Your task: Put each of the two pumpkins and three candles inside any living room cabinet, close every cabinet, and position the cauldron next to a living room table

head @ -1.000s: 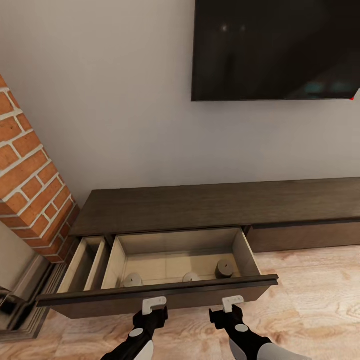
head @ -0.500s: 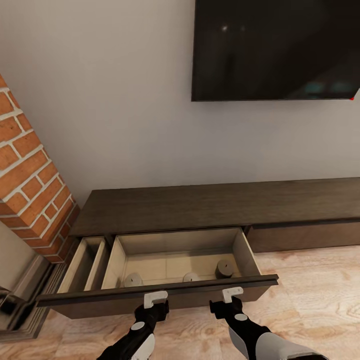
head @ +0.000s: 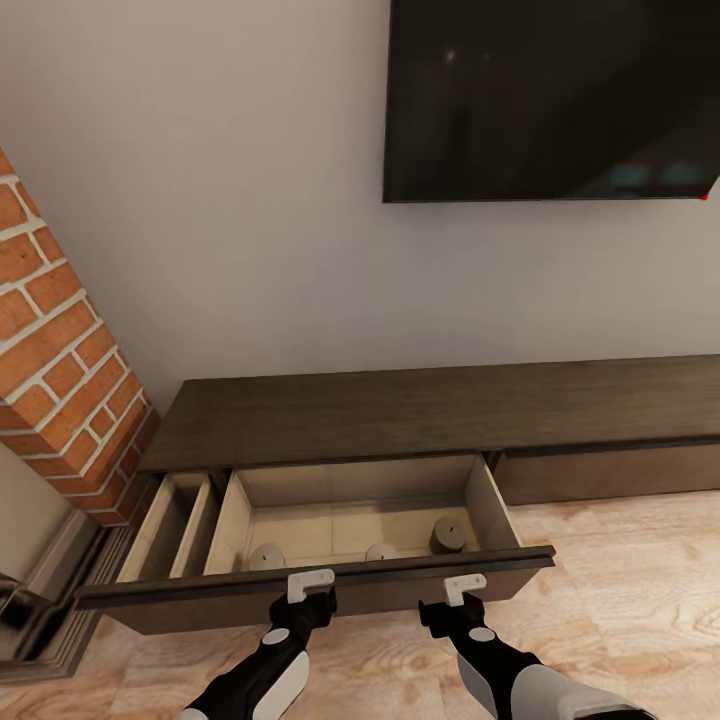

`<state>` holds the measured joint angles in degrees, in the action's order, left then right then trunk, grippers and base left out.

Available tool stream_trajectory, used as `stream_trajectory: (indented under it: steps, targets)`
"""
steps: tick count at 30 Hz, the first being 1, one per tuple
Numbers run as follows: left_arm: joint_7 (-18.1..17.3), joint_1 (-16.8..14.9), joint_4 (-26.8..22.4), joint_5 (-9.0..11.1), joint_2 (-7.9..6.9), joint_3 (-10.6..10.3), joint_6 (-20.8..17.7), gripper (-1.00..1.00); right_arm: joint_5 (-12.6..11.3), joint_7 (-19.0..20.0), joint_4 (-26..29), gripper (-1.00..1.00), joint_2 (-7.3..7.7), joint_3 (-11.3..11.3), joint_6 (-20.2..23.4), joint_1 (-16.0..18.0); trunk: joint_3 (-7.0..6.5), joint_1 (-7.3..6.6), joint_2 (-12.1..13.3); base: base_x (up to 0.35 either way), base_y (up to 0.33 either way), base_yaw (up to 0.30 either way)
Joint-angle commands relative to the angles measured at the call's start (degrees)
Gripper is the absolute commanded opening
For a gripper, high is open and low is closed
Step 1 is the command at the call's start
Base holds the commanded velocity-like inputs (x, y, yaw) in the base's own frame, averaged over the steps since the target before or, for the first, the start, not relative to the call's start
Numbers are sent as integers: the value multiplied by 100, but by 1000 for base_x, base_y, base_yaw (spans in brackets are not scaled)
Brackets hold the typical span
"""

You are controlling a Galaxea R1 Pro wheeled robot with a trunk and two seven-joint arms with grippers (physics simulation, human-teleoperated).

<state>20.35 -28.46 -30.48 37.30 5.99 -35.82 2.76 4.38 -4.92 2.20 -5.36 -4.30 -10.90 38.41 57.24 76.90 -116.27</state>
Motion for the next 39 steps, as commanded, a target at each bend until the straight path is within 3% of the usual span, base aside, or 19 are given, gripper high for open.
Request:
stream_trajectory:
  steps: [1, 25, 39]
  targets:
    - [4, -1, -1, -19, -1, 6, 3, 100, 1, 0, 0, 100, -3, 0, 0, 0, 0, 0, 0, 0, 0, 0]
    - [2, -1, 2, -12, -7, 4, 14, 100, 10, 0, 9, 100, -98, 0, 0, 250, 0, 0, 0, 8, 0, 0]
    - [-5, -1, -1, -12, -10, 5, 14, 100, 10, 0, 9, 100, -162, 0, 0, 263, 0, 0, 0, 308, 0, 0]
